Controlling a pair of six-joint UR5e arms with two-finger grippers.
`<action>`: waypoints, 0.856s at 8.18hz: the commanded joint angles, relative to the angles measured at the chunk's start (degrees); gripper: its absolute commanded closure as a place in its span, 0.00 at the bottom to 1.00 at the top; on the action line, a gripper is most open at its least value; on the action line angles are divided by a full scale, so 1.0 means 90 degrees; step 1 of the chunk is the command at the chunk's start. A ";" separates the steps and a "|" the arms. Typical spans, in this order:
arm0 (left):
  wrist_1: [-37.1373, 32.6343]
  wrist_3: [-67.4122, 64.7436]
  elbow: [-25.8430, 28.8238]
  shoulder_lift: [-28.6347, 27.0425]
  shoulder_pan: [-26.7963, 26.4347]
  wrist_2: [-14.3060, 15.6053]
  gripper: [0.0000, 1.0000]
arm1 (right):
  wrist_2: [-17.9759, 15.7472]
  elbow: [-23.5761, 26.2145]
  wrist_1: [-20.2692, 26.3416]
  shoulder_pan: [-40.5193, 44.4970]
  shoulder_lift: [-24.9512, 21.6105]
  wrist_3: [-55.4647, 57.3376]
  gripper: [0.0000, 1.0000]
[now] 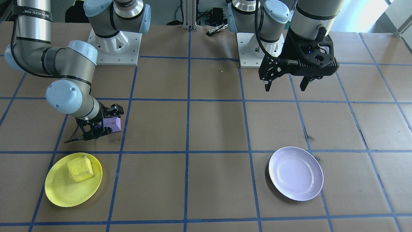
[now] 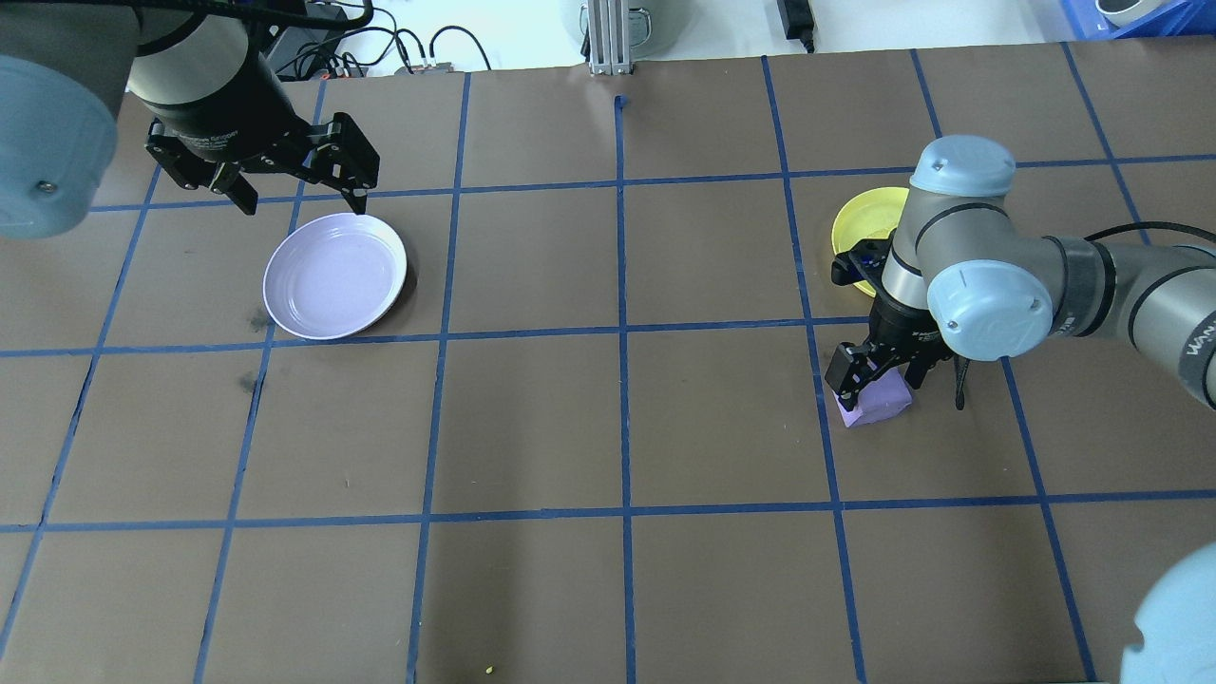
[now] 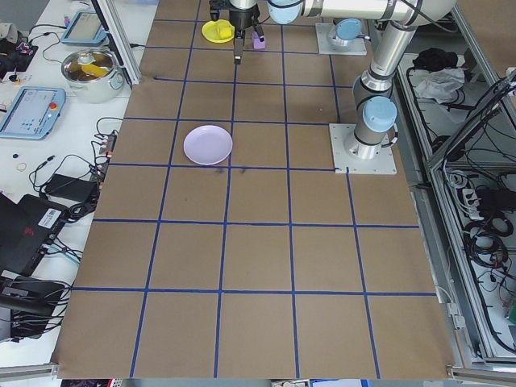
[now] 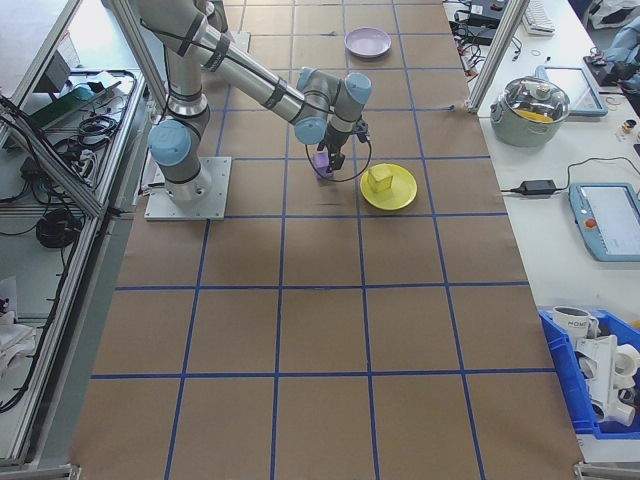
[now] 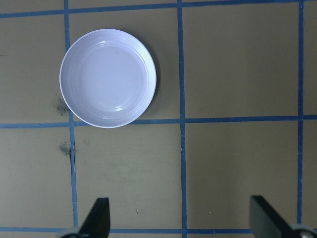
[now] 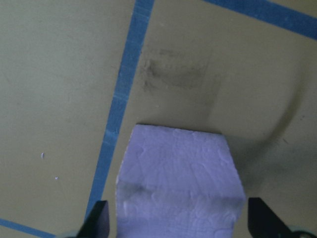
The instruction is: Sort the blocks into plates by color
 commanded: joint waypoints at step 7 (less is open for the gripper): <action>-0.0003 0.0156 -0.0003 0.0053 0.0212 0.0013 0.00 | 0.0665 -0.0633 0.0000 0.1635 -0.0319 0.3116 0.82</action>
